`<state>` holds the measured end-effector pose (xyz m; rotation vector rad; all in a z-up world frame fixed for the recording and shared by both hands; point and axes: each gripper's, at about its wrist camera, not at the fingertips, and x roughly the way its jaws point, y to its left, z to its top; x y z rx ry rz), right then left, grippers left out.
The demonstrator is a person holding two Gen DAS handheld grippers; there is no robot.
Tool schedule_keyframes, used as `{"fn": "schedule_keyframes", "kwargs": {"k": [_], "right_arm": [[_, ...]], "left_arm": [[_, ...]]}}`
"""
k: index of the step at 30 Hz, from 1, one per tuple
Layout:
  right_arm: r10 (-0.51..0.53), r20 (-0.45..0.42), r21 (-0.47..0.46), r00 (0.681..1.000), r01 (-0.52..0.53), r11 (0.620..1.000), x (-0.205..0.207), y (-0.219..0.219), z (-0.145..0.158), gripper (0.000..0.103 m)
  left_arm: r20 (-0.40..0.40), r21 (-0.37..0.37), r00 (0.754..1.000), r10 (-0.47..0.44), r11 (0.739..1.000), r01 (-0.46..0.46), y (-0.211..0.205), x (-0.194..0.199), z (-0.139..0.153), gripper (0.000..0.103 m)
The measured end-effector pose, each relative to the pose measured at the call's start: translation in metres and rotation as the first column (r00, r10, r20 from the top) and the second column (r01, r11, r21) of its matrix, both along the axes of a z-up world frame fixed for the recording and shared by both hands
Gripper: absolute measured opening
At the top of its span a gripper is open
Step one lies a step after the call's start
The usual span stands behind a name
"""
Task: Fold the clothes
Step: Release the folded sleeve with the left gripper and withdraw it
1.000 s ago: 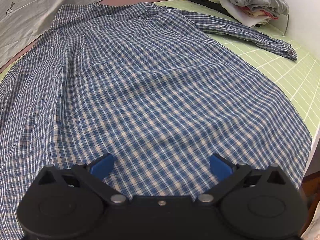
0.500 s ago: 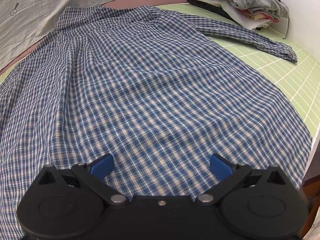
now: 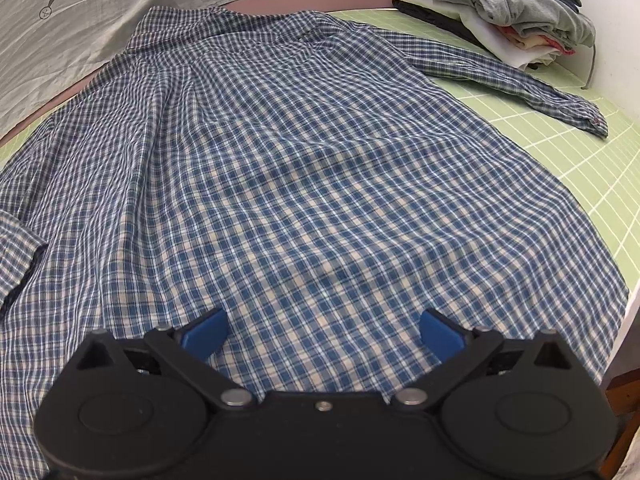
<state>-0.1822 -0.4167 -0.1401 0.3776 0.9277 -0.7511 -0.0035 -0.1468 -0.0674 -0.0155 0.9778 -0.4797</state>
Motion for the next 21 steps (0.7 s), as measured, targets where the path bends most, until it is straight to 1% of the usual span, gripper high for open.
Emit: {"fn": "schedule_keyframes", "kwargs": {"k": [2, 4, 6, 8, 11, 13, 15, 20, 21], "right_arm": [[-0.010, -0.012, -0.052, 1.000, 0.010, 0.999, 0.002, 0.002, 0.007, 0.102], [0.006, 0.010, -0.129, 1.000, -0.005, 0.992, 0.007, 0.006, 0.020, 0.102], [0.037, 0.052, -0.150, 0.998, -0.028, 0.988, 0.017, 0.009, 0.032, 0.102], [0.074, 0.096, -0.156, 0.993, -0.058, 0.986, 0.031, 0.013, 0.043, 0.102], [0.132, 0.137, -0.121, 0.982, -0.116, 0.986, 0.060, 0.025, 0.045, 0.102], [0.189, 0.125, -0.098, 0.974, -0.177, 0.979, 0.080, 0.038, 0.038, 0.094], [0.239, 0.120, -0.076, 0.964, -0.231, 0.970, 0.093, 0.055, 0.031, 0.089], [0.354, 0.164, -0.013, 0.921, -0.357, 0.934, 0.110, 0.095, 0.022, 0.078], [0.376, 0.167, -0.002, 0.911, -0.381, 0.924, 0.113, 0.103, 0.020, 0.071]], "left_arm": [[-0.001, 0.054, 0.999, 0.054, 0.997, -0.053, 0.008, -0.001, -0.004, 0.066], [-0.019, 0.087, 0.995, 0.100, 0.991, -0.098, 0.019, -0.001, -0.009, 0.075], [-0.035, 0.120, 0.989, 0.147, 0.983, -0.142, 0.030, -0.001, -0.013, 0.075], [-0.046, 0.144, 0.985, 0.167, 0.977, -0.159, 0.036, -0.003, -0.019, 0.076], [-0.062, 0.180, 0.978, 0.198, 0.966, -0.185, 0.044, -0.006, -0.028, 0.077], [-0.068, 0.203, 0.976, 0.207, 0.961, -0.189, 0.049, -0.009, -0.034, 0.077], [-0.073, 0.220, 0.976, 0.207, 0.957, -0.187, 0.052, -0.012, -0.039, 0.077], [-0.102, 0.254, 0.974, 0.204, 0.952, -0.173, 0.058, -0.018, -0.053, 0.077], [-0.111, 0.259, 0.973, 0.203, 0.951, -0.168, 0.059, -0.019, -0.056, 0.077]]}}
